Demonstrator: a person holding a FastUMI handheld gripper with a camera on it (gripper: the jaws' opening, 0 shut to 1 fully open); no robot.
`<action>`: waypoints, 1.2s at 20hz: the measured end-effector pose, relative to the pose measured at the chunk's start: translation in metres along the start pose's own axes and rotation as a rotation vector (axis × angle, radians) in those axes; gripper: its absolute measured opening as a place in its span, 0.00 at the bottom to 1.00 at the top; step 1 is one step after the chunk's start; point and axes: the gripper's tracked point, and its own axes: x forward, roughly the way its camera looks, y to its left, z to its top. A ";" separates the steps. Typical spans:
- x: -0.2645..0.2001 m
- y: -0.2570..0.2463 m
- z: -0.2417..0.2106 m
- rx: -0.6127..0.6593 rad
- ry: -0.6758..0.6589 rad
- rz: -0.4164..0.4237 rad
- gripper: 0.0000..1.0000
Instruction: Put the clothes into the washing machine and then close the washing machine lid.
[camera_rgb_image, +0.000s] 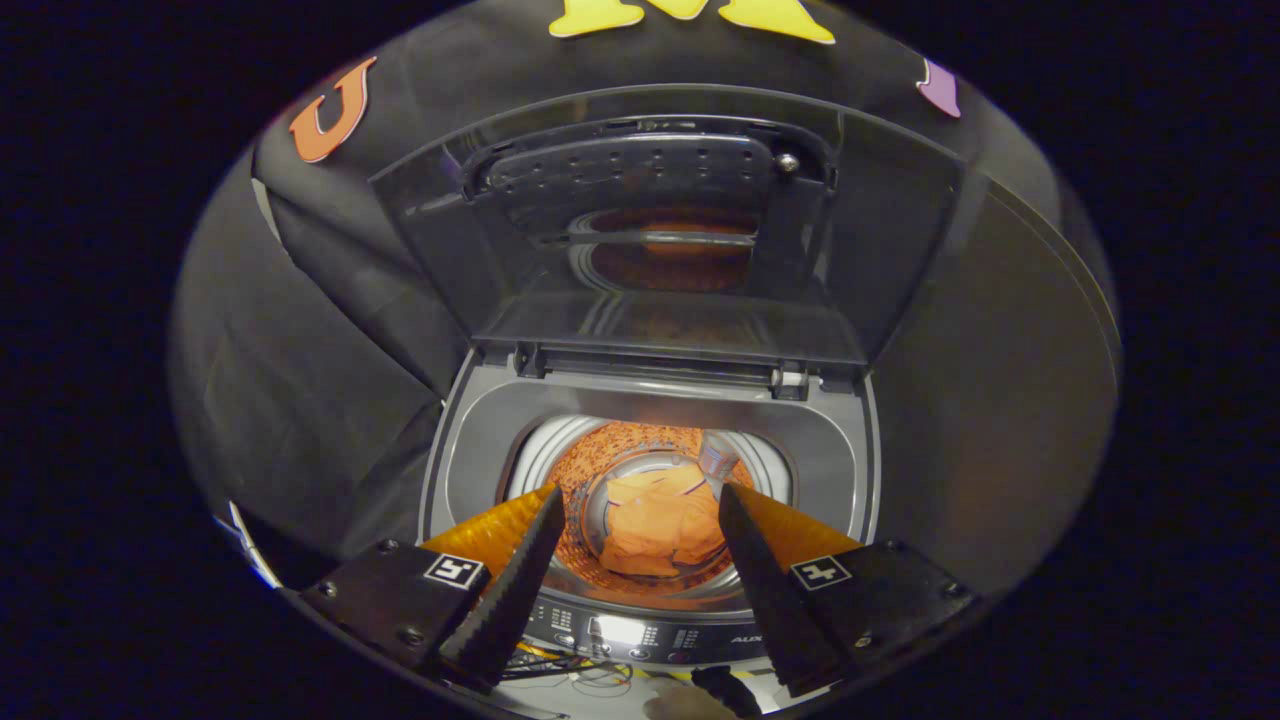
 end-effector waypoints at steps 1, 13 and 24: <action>-0.001 0.000 0.000 0.000 0.002 0.002 0.97; -0.032 -0.008 0.026 -0.011 -0.112 -0.027 0.97; -0.106 0.011 0.128 -0.124 -0.415 -0.038 0.97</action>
